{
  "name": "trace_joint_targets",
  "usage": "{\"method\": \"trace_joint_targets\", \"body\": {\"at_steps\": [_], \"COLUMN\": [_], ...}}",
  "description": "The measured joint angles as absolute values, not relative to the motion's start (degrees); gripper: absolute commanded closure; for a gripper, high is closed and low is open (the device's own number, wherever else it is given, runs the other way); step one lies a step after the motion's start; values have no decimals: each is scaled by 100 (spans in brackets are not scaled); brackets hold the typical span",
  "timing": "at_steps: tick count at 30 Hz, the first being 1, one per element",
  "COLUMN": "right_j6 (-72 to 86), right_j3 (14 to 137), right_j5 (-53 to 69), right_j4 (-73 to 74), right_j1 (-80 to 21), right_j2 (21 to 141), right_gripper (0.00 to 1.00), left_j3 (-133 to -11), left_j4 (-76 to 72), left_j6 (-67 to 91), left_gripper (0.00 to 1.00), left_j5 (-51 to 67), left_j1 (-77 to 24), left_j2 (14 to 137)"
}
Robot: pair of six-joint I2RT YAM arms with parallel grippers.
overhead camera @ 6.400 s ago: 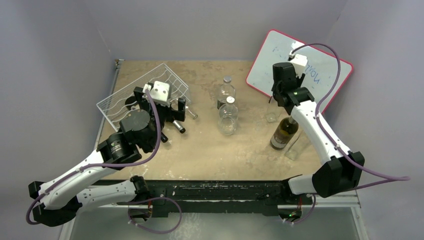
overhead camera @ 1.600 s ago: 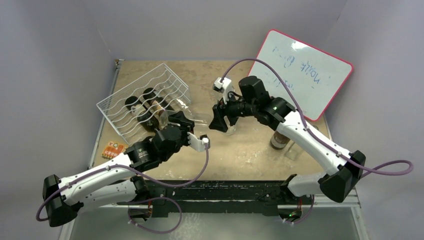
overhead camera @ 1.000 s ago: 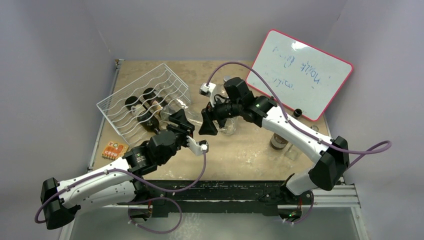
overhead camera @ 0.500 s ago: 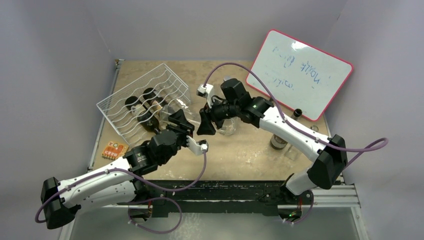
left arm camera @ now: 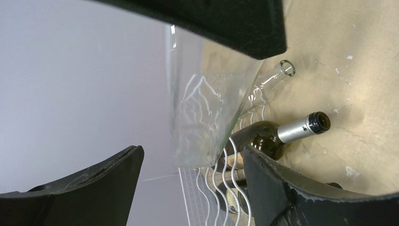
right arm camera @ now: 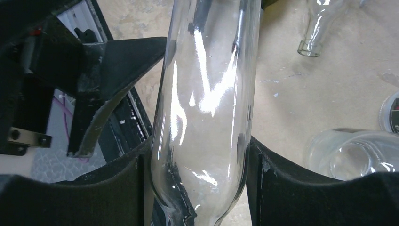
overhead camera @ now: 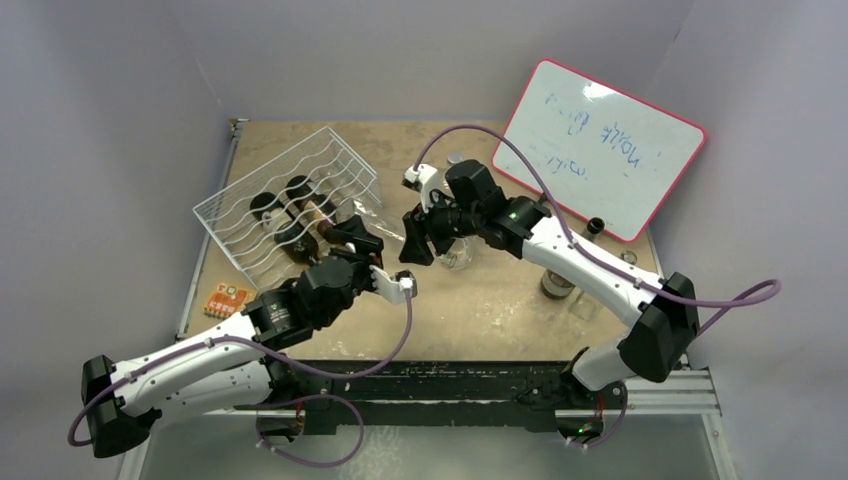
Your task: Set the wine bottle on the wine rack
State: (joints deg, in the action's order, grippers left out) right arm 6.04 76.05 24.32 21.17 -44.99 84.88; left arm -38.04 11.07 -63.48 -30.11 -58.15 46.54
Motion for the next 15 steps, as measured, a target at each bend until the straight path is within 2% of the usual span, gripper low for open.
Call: {"method": "trace_joint_targets", "body": {"at_steps": [8,15], "right_j6": [696,790], "right_j3": [7439,7190], "right_j5": [2324,2353], "right_j4": [1992,1758], "right_j1": [-4499,-4499], "right_j2": [8313,8313], "right_gripper": [100,100], "left_j3": [-4646,-5371], "left_j4": [1656,1376], "left_j6": [-5181,-3424], "left_gripper": [18,17], "left_j5": [-2762,-2952], "left_j1": [-5817,-5817], "left_j2": [4370,3839]}}
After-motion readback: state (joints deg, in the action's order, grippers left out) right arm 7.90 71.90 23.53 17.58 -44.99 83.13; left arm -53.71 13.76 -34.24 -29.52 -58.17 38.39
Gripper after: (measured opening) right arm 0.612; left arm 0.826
